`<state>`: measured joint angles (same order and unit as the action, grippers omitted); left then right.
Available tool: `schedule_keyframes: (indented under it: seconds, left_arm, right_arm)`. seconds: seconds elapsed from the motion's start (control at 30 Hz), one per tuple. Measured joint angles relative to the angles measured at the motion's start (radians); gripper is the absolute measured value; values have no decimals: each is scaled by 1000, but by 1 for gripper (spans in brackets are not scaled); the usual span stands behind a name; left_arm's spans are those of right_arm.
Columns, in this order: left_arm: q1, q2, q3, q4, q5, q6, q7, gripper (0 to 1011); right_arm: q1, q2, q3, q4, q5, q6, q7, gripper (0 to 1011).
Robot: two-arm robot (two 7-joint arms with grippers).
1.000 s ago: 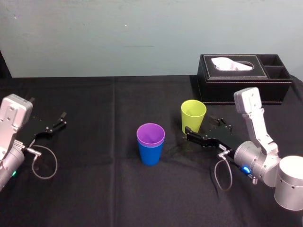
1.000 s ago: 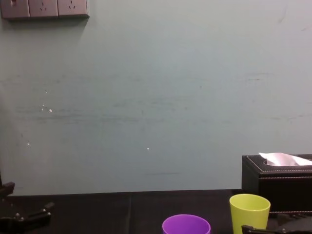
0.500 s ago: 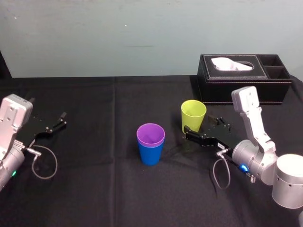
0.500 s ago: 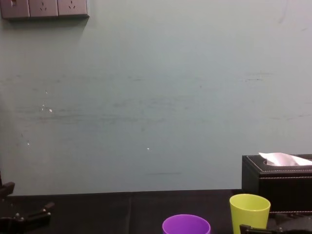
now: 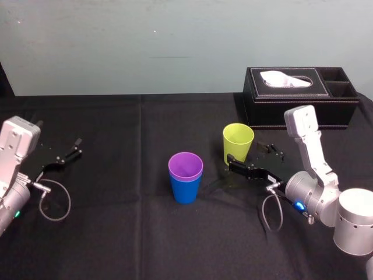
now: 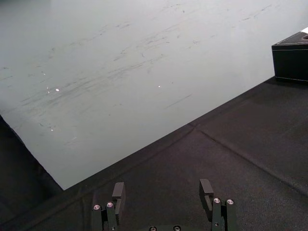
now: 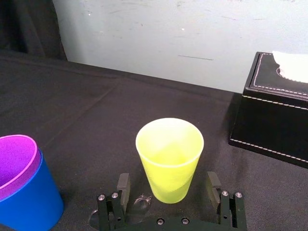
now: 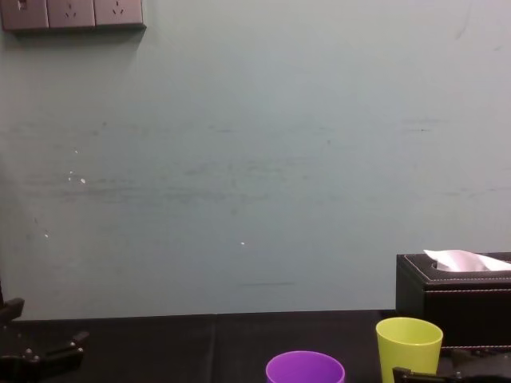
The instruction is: Stack the three plastic cups sequentially using one hand.
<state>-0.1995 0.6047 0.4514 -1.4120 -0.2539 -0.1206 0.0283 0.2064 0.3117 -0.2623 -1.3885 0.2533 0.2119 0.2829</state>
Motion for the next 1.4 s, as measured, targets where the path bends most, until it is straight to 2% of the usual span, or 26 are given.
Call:
schedule_keyframes:
  seconds: [1.4]
  left_arm:
    - [0, 0, 0, 0, 0, 0, 0, 1010]
  right_arm:
    - [50, -22, -9, 60, -19, -9, 9, 1003]
